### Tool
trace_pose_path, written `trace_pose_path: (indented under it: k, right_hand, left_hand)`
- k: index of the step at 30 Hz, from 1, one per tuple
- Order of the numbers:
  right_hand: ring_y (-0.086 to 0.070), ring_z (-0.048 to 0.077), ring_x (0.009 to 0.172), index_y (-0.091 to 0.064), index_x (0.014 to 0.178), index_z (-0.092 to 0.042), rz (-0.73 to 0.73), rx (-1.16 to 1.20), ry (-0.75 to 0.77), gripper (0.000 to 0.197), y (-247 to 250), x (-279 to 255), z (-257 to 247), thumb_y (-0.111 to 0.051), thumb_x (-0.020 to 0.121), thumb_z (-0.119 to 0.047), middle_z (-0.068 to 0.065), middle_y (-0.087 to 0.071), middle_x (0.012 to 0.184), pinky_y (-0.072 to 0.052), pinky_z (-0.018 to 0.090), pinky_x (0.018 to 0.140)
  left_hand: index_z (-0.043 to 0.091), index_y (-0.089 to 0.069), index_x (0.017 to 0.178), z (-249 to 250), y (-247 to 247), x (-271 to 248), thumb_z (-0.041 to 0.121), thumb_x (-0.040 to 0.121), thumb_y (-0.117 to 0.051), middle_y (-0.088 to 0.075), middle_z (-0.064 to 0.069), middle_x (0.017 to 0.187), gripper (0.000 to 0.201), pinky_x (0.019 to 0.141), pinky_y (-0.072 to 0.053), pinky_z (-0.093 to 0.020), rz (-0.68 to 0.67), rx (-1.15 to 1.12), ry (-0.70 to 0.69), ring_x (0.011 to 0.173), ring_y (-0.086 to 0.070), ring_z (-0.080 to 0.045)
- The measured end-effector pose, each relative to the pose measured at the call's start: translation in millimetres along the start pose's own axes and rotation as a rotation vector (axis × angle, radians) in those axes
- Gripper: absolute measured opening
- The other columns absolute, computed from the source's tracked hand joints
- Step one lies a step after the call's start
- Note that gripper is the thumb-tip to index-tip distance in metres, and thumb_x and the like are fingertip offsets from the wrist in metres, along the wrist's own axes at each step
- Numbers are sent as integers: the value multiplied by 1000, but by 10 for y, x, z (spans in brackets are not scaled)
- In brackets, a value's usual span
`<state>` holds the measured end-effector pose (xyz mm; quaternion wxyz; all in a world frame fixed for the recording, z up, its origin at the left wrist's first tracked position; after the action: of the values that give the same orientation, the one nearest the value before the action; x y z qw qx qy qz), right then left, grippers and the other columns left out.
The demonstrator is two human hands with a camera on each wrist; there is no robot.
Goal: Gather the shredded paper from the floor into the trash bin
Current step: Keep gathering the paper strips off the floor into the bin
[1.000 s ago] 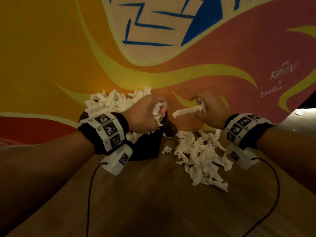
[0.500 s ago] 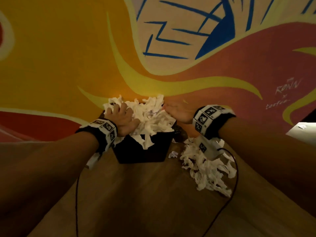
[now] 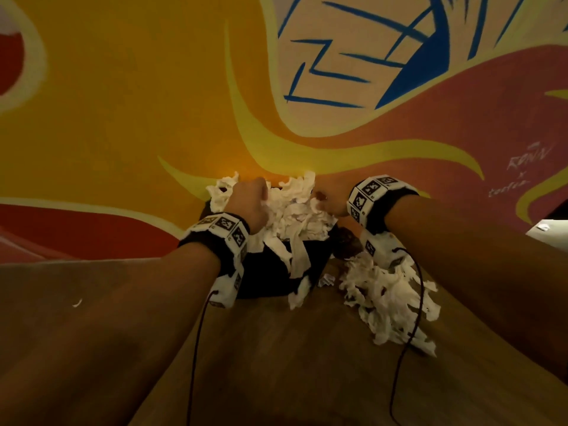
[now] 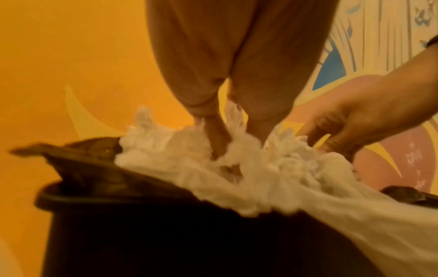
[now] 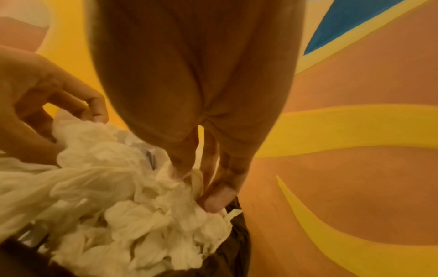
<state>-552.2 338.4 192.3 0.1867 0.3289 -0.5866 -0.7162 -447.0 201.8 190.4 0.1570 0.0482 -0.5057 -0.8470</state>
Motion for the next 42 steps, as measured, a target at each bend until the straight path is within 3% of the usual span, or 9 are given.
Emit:
trace_pose_path:
  k: [5, 7, 9, 15, 21, 26, 29, 35, 42]
  right_hand:
    - [-62, 22, 101, -64, 119, -17, 9, 128, 14, 28, -32, -24, -13, -56, 95, -29, 0, -65, 114, -51, 33, 85]
    - [-61, 22, 85, -69, 92, -17, 42, 170, 32, 10, -77, -24, -26, -60, 93, -20, 1, -66, 93, -47, 30, 77]
    - [-51, 19, 69, -49, 60, -27, 92, 195, 60, 36, -124, 21, -5, -63, 89, -12, -8, -50, 66, -38, 25, 64]
    - [-54, 15, 75, -70, 92, -7, 232, 284, 187, 16, -115, 40, 74, -60, 80, -1, 7, -68, 90, -38, 18, 54]
    - [-62, 22, 76, -68, 97, -14, 51, 401, 310, 30, -356, 72, -63, -52, 93, -40, 5, -70, 87, -48, 33, 66]
    - [-54, 26, 115, -47, 135, -19, -65, 358, 354, 79, -429, 74, -144, -61, 75, -69, 5, -54, 135, -45, 33, 89]
    - [-58, 28, 101, -58, 119, -10, -1, 328, 360, 43, -402, 139, -119, -72, 82, -27, 11, -61, 116, -51, 37, 83]
    - [-58, 21, 85, -73, 90, -13, 232, 559, 219, 7, -365, 196, 126, -70, 85, -16, 6, -68, 92, -45, 27, 69]
    - [-49, 10, 69, -58, 75, -16, 446, 636, 250, 22, -149, 162, 4, -61, 76, 6, -3, -56, 78, -36, 25, 64]
  left_hand:
    - [7, -56, 79, 37, 20, 56, -3, 85, -52, -62, -18, 90, 11, 65, -43, -35, 135, 45, -23, 79, -55, -32]
    - [5, -62, 76, 31, -6, 56, 1, 85, -53, -65, -18, 86, 14, 69, -45, -34, 122, 105, -57, 81, -58, -33]
    - [6, -63, 71, 0, -73, 25, 10, 88, -57, -66, -16, 81, 18, 67, -45, -33, 56, 143, -79, 76, -58, -29]
    - [11, -75, 93, -134, -263, -80, 45, 96, -50, -73, -7, 96, 42, 71, -52, -38, -352, 79, 30, 80, -65, -28]
    - [12, -61, 85, -22, -469, -83, 45, 102, -34, -59, -6, 83, 46, 72, -44, -32, -598, 251, 146, 74, -55, -24]
    - [13, -46, 61, 83, -471, 52, 39, 103, -33, -44, -5, 59, 52, 60, -35, -29, -625, 308, 223, 53, -37, -19]
    - [11, -44, 63, 57, -499, 58, 39, 103, -36, -39, -5, 60, 49, 63, -34, -31, -653, 268, 248, 54, -32, -19]
    - [13, -69, 99, -44, -469, 6, 54, 83, -65, -59, 5, 105, 44, 99, -46, -40, -712, 269, 176, 99, -57, -20]
    - [9, -65, 98, -7, -233, 177, 17, 85, -69, -66, -4, 92, 16, 68, -47, -31, -298, 166, 83, 87, -63, -24]
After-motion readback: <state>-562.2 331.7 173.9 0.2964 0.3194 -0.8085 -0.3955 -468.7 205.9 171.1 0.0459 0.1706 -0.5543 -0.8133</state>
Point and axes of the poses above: each hand's wrist, its own x-axis towards the middle knuckle, its own y-axis out of the back of the hand, z = x × y, the point moved 7 cm from there along x, towards the middle knuckle
